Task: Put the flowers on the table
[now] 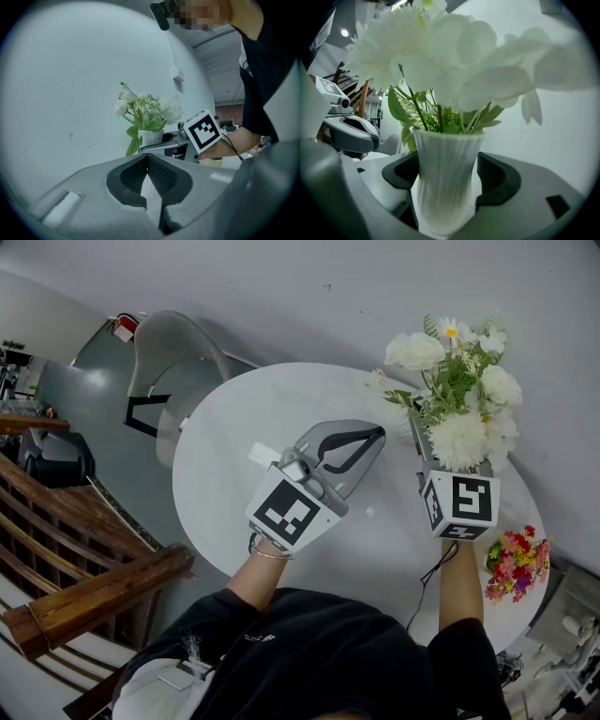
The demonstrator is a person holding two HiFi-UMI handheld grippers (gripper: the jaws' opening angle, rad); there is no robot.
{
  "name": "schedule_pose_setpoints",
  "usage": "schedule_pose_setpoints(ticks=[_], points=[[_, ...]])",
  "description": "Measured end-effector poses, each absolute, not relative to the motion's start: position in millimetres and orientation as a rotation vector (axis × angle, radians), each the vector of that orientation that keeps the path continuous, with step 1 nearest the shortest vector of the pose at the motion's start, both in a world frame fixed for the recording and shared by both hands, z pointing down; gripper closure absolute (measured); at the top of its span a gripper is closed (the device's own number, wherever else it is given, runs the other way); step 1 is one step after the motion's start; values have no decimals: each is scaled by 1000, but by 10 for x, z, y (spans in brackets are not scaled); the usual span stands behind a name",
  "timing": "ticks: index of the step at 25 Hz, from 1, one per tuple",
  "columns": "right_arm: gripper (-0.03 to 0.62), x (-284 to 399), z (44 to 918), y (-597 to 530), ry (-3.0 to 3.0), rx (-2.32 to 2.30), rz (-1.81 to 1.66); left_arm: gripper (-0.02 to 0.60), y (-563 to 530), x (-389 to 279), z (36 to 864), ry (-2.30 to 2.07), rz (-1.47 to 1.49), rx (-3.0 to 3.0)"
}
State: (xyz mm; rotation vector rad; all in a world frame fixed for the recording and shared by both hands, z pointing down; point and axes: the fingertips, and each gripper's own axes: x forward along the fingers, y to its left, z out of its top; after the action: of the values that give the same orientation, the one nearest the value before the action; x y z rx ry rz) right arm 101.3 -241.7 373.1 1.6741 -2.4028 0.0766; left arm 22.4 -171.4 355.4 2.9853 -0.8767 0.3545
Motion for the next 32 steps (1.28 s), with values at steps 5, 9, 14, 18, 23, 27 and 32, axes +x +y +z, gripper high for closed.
schedule_pose_setpoints(ticks=[5, 9, 14, 18, 23, 27, 32], points=[[223, 1043, 3725, -2381, -2384, 1689, 93, 583, -1690, 209, 3526, -885, 356, 2990], [223, 1074, 3716, -2334, -2364, 1700, 99, 583, -1658, 208, 3497, -884, 349, 2991], [223, 1088, 3682, -2285, -2361, 1710, 108, 583, -1622, 222, 3454, -882, 340, 3002], [223, 1105, 3686, -2246, -2343, 1714, 119, 583, -1592, 228, 3433, -881, 340, 3004], [223, 1114, 3632, -2195, -2353, 1724, 128, 583, -1563, 211, 3406, -884, 344, 3008], [223, 1106, 3609, -2150, -2369, 1727, 125, 583, -1537, 225, 3385, -885, 335, 3013], [223, 1088, 3560, -2094, -2375, 1726, 123, 583, -1493, 206, 3340, -890, 333, 3023]])
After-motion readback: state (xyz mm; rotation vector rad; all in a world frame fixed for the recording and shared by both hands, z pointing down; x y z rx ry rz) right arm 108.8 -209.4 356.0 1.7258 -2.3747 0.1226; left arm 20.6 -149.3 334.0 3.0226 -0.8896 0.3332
